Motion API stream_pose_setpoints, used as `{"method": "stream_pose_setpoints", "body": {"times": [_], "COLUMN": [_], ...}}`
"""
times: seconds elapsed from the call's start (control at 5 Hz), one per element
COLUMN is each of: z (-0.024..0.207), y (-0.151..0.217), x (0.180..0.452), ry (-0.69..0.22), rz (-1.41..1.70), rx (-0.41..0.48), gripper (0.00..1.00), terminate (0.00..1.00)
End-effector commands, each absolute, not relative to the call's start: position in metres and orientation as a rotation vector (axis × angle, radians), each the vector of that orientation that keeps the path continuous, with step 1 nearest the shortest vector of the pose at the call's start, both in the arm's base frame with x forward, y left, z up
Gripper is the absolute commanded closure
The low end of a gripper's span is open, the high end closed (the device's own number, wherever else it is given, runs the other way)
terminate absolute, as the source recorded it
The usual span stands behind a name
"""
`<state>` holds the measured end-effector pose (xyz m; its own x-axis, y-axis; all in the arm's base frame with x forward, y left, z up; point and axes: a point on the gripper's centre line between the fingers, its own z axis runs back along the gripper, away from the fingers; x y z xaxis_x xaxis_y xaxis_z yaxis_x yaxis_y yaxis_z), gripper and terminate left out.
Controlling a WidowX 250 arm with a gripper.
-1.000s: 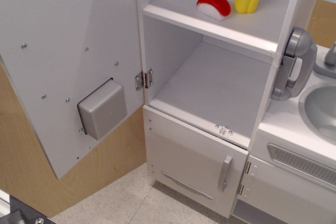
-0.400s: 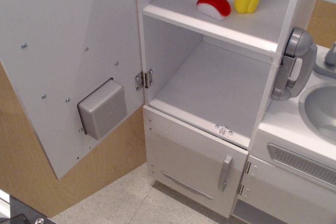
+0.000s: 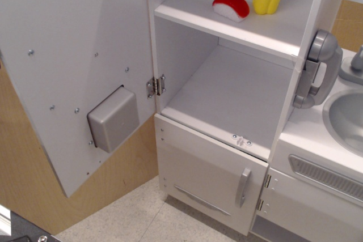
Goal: Close fridge
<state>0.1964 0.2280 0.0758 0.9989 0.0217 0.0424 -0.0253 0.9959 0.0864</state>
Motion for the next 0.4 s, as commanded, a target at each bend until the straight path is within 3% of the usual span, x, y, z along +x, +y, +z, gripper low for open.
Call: {"method": "stream_pose_setpoints", "body": {"times": [0.0,0.2], "z": [0.082,0.075], "y": [0.185,0.153], "x": [0.173,0.168], "ry": [-0.009,-0.014], "rz": [-0.200,-0.246], "rx": [0.148,0.129], "gripper": [0.00,0.00], "terminate": [0.00,0.00]}}
